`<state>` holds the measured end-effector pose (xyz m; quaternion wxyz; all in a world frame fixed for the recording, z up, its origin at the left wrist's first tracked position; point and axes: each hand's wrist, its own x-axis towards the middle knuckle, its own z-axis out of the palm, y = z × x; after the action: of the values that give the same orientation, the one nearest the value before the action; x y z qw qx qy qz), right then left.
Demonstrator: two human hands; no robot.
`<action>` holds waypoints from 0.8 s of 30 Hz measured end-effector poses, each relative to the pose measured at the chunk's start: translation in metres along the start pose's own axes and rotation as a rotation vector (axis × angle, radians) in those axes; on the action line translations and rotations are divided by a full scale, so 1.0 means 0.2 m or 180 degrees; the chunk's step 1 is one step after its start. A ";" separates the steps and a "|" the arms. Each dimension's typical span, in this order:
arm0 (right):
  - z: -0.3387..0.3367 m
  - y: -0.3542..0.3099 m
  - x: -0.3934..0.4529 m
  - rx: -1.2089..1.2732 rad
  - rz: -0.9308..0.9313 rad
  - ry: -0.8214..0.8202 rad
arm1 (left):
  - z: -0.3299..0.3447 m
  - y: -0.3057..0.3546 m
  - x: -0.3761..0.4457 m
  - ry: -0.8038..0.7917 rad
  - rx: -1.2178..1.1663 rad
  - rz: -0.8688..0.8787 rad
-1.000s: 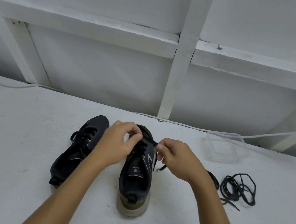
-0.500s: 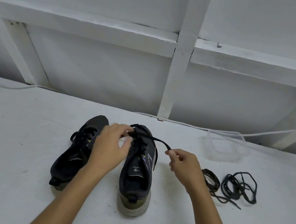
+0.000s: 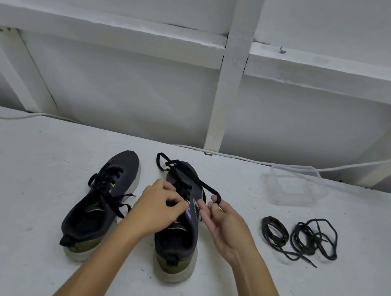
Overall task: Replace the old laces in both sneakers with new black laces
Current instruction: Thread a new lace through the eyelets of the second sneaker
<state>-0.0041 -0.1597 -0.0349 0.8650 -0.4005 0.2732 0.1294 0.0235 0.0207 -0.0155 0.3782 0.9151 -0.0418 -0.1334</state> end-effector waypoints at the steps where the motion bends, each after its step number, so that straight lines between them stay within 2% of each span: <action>1: 0.00 0.01 0.00 -0.0209 -0.0079 0.0056 | 0.00 0.00 0.00 -0.0033 -0.0173 -0.0040; 4: 0.01 0.03 0.00 -0.0839 -0.0327 0.0258 | 0.00 -0.02 -0.01 -0.0084 -0.0497 -0.0156; 13: 0.07 0.08 -0.03 -0.1681 -0.1362 0.0387 | 0.03 -0.04 -0.01 0.0003 -0.0628 -0.0103; 21: 0.11 0.11 0.00 -0.2390 -0.1860 0.0683 | 0.04 -0.05 -0.01 -0.0005 -0.0620 -0.0050; 24: 0.10 0.13 -0.01 -0.2432 -0.2005 0.0735 | 0.04 -0.06 -0.01 -0.0012 -0.0611 -0.0030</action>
<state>-0.0094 -0.1271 -0.0391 0.6180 -0.7629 0.1661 -0.0921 0.0187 0.0235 -0.0284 0.4635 0.8746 -0.0252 -0.1402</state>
